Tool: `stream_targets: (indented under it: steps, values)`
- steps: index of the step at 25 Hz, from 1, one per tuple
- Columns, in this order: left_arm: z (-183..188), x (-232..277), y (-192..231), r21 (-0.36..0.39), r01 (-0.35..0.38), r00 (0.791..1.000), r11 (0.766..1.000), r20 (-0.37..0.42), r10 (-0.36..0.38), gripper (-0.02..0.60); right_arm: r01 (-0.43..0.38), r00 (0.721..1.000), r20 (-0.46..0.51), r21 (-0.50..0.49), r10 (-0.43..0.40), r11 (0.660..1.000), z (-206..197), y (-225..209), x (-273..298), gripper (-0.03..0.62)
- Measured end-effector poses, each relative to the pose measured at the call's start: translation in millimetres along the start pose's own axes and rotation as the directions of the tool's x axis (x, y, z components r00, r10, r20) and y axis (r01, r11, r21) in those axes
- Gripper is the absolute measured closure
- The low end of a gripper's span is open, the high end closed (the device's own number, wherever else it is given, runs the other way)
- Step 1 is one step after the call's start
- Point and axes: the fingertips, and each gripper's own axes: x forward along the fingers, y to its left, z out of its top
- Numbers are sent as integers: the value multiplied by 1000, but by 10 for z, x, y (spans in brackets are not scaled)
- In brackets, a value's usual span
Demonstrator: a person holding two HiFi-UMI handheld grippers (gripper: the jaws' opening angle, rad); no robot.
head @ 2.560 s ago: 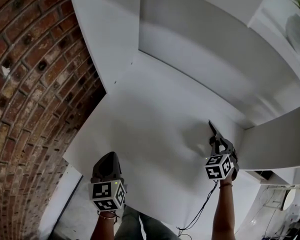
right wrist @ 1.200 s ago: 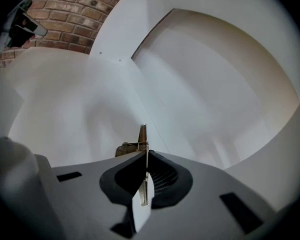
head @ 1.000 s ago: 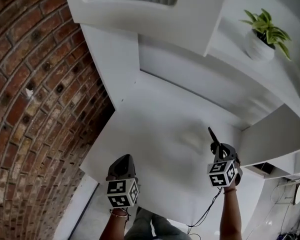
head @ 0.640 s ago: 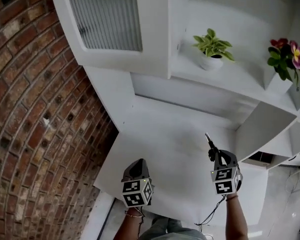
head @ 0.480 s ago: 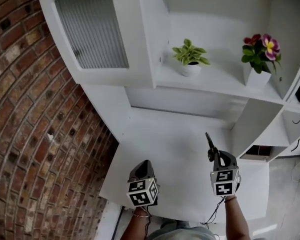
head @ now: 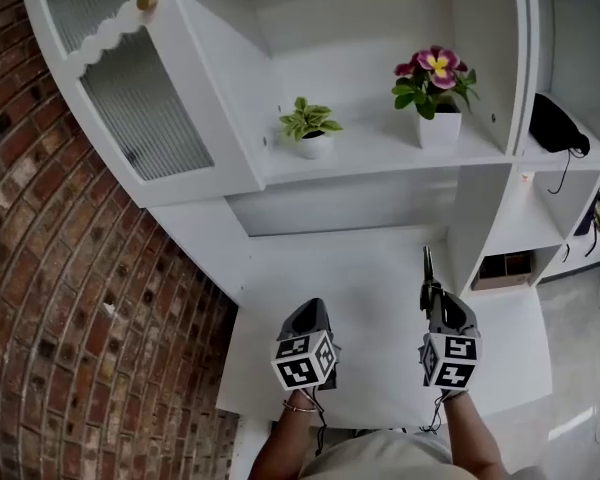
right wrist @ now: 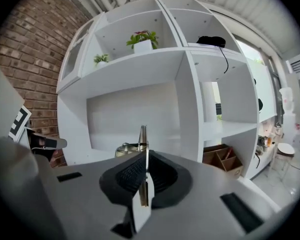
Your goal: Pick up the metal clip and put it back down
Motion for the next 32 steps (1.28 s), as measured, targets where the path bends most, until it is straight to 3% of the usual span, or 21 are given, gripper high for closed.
stream_targets:
  steps: [7,15,25,32]
  values:
    - [-46,-64,-34,-45,-4,1000,999,-4,4,571,-24,999,-39,-2,24,1000,-98,-28,-38,586]
    - [-164,-424,397,-80,-150,989,986,2,150,571,-167,984,-66,-50,163,985,-75,401,140,586]
    - [-294,-1152,1109,-160,-373,924,914,21,381,570,-391,920,-95,-126,381,912,-116,1327,297,586]
    - [-492,-1545,1371,-209,-450,887,868,7,462,571,-503,863,-179,-236,472,831,-255,1765,285,586]
